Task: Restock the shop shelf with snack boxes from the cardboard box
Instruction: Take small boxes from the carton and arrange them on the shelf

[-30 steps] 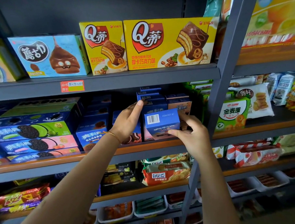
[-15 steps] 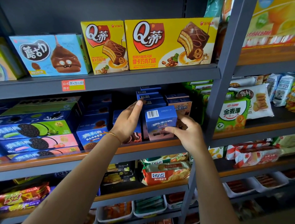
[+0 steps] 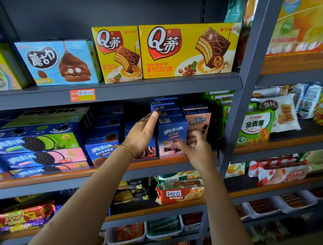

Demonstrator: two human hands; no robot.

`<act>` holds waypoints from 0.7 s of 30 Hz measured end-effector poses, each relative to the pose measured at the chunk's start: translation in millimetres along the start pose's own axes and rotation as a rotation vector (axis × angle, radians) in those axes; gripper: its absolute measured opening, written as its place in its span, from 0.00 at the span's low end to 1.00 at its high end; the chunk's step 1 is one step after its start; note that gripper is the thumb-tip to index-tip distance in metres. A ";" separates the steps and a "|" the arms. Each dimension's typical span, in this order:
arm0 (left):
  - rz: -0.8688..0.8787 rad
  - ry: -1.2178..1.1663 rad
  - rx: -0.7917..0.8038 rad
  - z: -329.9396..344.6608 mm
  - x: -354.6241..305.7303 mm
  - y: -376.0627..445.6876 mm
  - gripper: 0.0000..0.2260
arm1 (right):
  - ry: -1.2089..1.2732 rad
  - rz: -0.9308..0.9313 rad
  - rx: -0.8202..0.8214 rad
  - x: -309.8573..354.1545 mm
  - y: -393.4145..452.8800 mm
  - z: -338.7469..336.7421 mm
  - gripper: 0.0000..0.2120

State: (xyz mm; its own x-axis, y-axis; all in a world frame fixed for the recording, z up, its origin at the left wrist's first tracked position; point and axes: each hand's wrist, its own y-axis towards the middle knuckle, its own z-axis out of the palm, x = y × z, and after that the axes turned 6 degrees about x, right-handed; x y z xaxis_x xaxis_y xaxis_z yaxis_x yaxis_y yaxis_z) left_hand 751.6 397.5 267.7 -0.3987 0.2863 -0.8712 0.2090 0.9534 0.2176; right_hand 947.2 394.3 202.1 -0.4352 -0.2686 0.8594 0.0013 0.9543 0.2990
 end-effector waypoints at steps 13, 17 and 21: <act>0.239 0.163 -0.297 -49.0 -17.0 -65.4 0.10 | 0.427 -0.160 0.131 88.7 -49.6 18.2 0.06; 0.010 0.046 -0.415 -88.1 34.4 -143.8 0.08 | 0.446 -0.188 0.483 112.7 -60.4 111.6 0.01; -0.303 -0.023 -0.623 -147.8 112.8 -228.7 0.09 | 0.401 -0.092 0.799 128.1 -88.9 235.2 0.04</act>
State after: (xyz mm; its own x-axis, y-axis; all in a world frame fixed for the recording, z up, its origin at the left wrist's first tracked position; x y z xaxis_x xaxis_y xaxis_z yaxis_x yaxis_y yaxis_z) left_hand 526.8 225.8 184.8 -0.3377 0.0034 -0.9412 -0.4630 0.8701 0.1693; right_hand 679.5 305.9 188.0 -0.0552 -0.2308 0.9714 -0.7099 0.6933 0.1244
